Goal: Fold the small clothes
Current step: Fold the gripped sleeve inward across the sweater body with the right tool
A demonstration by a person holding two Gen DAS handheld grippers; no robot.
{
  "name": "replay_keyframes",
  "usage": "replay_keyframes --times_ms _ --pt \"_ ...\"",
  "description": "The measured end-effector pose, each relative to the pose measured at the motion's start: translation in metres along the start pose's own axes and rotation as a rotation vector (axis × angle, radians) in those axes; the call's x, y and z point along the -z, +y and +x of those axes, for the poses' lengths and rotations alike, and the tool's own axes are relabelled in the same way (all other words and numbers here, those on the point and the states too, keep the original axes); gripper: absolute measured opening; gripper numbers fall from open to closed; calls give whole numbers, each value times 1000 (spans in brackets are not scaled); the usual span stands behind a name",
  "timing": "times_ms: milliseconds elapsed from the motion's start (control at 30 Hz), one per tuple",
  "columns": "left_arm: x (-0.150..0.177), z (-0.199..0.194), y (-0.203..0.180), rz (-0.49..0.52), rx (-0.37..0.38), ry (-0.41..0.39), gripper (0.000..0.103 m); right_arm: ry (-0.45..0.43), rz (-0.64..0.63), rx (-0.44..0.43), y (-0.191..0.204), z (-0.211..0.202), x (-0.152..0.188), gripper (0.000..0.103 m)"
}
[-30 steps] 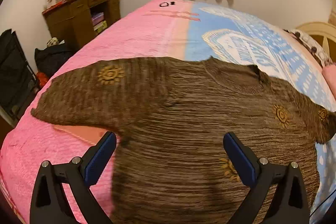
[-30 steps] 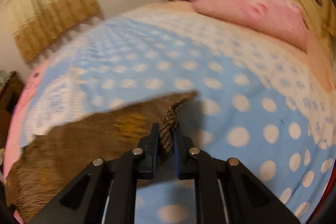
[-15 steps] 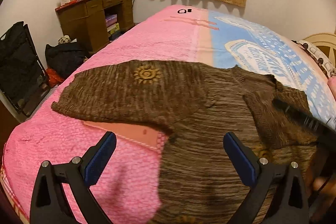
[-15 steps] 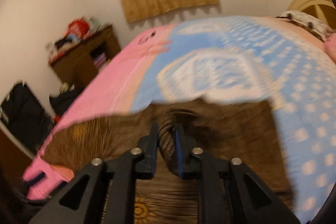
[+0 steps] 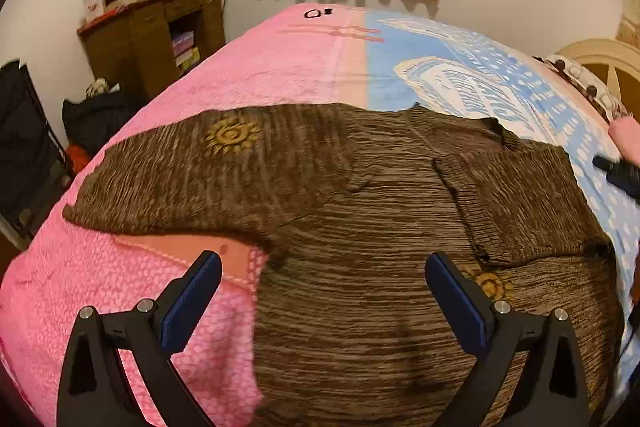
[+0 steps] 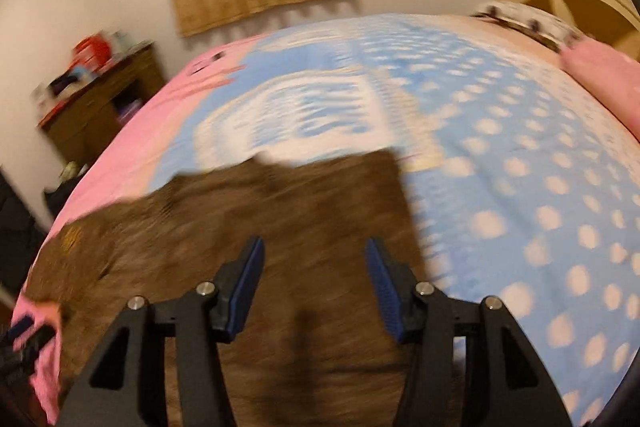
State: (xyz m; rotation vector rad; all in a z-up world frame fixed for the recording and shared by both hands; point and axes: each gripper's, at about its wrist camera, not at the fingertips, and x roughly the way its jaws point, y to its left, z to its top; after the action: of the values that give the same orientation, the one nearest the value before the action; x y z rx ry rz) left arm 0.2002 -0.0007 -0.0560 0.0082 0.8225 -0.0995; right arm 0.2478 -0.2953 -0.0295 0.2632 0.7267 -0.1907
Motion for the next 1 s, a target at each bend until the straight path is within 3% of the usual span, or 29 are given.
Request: replay_keyframes --times_ms 133,333,367,400,433,533,633,700,767,867,1000 --pt "1 14 -15 30 -17 26 102 35 29 11 -28 23 -29 58" --pt "4 34 -21 8 -33 72 102 172 -90 -11 -10 82 -43 56" --pt "5 37 -20 6 -37 74 102 212 -112 9 -7 94 -40 48" --pt "5 39 -20 6 -40 74 102 241 -125 36 -5 104 -36 34" --pt "6 41 -20 5 -44 73 102 234 -116 25 -6 104 -34 33" --pt "9 49 -18 -5 -51 83 102 178 -91 -12 -12 91 -32 9" --pt "11 52 -19 4 -68 72 102 77 2 -18 -34 68 -34 9" --pt "12 52 -22 17 -72 67 102 53 63 39 -52 64 -36 7" --pt "14 53 -22 19 -65 59 102 65 121 86 -70 71 -34 7" --pt "14 54 -22 17 -60 51 102 134 175 85 -91 88 -25 5" --pt "14 54 -23 19 -66 47 102 29 167 25 -86 52 -31 18"
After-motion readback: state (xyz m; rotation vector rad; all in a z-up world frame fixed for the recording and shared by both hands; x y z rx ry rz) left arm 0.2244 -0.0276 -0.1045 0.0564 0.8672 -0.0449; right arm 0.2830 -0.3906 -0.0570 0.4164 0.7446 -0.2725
